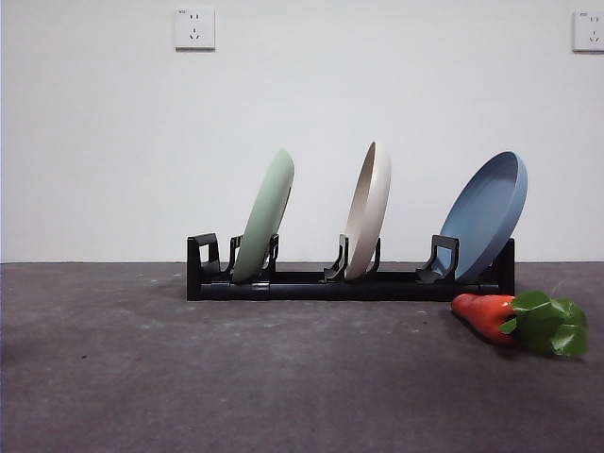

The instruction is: Take the green plate from the plate rack,put the plate on the table,take the carrot from the table,put the carrot in the plate

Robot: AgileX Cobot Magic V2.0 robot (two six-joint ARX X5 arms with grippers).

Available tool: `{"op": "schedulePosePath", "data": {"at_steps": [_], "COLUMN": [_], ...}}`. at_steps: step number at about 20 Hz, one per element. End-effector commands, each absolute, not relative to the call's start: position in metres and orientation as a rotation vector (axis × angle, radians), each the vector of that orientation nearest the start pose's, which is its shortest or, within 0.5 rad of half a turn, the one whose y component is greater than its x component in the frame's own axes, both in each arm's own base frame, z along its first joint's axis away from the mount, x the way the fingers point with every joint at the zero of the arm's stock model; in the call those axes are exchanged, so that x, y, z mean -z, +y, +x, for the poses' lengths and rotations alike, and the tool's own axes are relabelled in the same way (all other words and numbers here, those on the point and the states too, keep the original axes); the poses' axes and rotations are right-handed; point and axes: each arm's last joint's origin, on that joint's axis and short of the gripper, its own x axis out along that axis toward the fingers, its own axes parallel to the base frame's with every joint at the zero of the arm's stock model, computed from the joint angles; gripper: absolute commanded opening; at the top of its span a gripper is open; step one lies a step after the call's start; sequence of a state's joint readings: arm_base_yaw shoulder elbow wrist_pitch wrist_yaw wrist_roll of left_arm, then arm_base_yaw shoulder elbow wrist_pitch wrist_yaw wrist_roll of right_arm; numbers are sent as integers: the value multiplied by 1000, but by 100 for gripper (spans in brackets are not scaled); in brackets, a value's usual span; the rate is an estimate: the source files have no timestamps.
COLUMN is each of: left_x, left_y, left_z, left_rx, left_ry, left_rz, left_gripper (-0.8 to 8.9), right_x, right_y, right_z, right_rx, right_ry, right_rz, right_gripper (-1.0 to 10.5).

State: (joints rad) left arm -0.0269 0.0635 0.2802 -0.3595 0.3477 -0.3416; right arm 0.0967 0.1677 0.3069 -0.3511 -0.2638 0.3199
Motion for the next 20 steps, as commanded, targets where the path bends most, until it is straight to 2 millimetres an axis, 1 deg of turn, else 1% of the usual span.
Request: {"op": "schedulePosePath", "data": {"at_steps": [1,5,7,10,12,16,20], "left_x": [-231,-249,-259,-272,-279,-290,-298], "left_y": [-13,-14,-16,-17,-17,-18,-18], "left_z": [73,69,68,68,68,68,68], "left_rx": [387,436,503,558,566,598,627], "left_ry": [257,308,327,363,386,432,504], "left_rz": [-334,-279,-241,-212,-195,-156,-137], "left_gripper": [-6,-6,-6,-6,-6,-6,-6], "right_x": [-243,-271,-286,-304,-312,-321,-319], "right_y": [17,18,19,19,20,22,24], "right_z": [84,83,83,85,86,87,86], "right_rx": [-373,-404,-430,-444,-484,-560,-619], "right_ry": [311,380,411,460,501,604,707], "right_rz": [281,229,208,182,162,140,132], "right_gripper": [-11,-11,-11,-11,-11,-11,-11]}}
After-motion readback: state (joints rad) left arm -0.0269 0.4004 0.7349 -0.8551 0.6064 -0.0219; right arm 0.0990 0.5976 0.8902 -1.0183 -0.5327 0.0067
